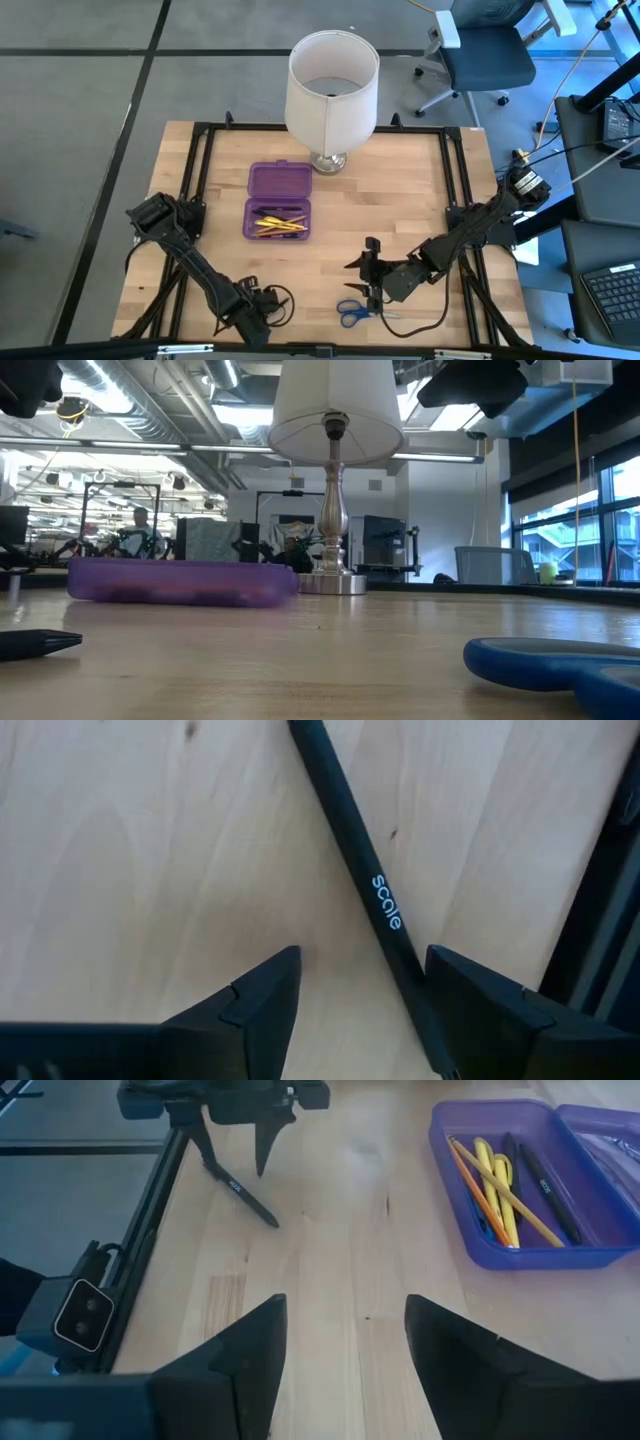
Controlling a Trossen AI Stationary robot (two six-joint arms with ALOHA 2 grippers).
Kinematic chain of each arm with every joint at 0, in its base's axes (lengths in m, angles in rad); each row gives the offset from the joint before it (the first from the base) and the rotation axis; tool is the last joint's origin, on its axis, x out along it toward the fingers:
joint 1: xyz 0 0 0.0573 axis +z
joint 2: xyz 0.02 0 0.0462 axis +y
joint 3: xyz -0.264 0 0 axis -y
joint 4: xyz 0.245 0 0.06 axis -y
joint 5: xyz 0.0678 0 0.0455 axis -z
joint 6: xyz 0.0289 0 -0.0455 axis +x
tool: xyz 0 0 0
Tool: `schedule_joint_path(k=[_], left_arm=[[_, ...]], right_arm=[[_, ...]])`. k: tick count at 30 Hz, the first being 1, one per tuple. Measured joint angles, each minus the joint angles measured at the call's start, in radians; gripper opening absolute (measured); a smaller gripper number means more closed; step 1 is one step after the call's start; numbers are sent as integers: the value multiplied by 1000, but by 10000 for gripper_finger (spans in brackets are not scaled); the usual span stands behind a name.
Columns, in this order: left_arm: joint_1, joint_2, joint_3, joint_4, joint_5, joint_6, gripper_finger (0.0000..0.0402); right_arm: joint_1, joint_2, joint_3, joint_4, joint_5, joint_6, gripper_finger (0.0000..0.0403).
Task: Pick & place school supplies into a supply box
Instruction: Put the black pen into the purple supply box
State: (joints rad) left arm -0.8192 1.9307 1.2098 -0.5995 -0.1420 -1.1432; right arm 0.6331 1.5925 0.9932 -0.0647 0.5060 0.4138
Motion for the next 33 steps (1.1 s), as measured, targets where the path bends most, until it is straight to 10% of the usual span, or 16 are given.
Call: schedule_joint_path(k=[12, 33], left_arm=[[-3, 3, -2, -68, 24, 38, 201], [-3, -7, -6, -81, -8, 159, 12]], right_arm=[[0, 0, 0, 0, 0, 0, 208], [0, 0, 0, -9, -2, 0, 208]])
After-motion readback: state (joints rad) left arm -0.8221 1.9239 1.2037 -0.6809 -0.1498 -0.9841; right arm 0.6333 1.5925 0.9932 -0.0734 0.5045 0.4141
